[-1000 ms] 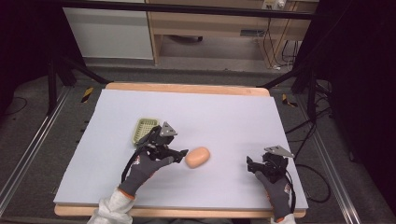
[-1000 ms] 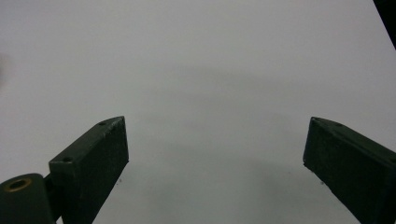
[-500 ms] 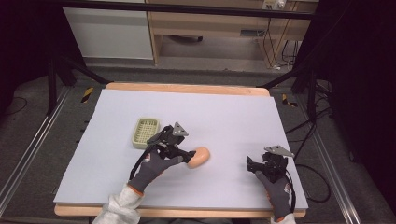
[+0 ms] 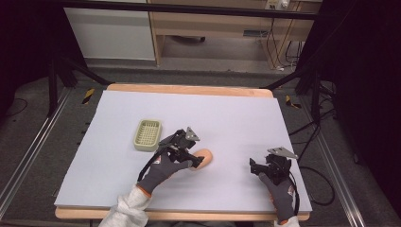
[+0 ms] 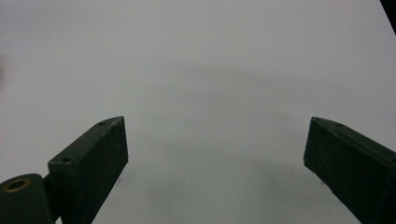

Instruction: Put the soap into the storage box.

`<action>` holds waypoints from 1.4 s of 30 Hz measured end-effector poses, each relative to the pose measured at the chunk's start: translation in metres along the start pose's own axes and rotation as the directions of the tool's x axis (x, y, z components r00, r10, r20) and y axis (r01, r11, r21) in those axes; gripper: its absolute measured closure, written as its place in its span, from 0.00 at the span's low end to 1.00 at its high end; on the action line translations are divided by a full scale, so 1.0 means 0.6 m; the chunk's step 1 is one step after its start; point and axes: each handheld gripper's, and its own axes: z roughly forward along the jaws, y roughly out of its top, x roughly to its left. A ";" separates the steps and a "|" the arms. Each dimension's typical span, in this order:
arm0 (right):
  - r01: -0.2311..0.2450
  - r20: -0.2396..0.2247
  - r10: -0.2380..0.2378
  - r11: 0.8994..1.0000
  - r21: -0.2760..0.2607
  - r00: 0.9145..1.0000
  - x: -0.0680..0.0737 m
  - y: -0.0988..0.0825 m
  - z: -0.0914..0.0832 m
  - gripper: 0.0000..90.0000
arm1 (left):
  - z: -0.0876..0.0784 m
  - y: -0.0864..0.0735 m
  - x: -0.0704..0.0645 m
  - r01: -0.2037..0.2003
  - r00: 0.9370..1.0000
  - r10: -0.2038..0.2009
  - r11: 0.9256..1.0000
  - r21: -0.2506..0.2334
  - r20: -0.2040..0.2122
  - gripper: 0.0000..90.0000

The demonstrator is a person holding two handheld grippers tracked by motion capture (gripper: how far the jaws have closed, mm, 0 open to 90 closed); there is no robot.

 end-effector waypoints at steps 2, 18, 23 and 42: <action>-0.001 -0.001 0.001 1.000 0.000 1.000 0.000 0.000 0.000 0.07 | 0.005 0.001 -0.001 -0.008 1.000 0.008 1.000 0.010 -0.001 0.28; 0.006 -0.002 -0.006 1.000 0.005 1.000 0.001 0.001 0.001 0.07 | 0.039 0.003 -0.018 -0.062 0.998 0.061 0.995 0.080 0.009 0.31; -0.010 0.001 0.010 1.000 0.007 1.000 0.002 0.001 0.000 0.07 | 0.050 0.003 -0.020 -0.070 0.998 0.069 0.993 0.099 0.013 0.33; 0.001 -0.003 -0.001 1.000 0.011 1.000 0.002 0.001 0.002 0.07 | 0.075 -0.003 -0.013 -0.063 0.998 0.060 0.989 0.135 0.026 0.35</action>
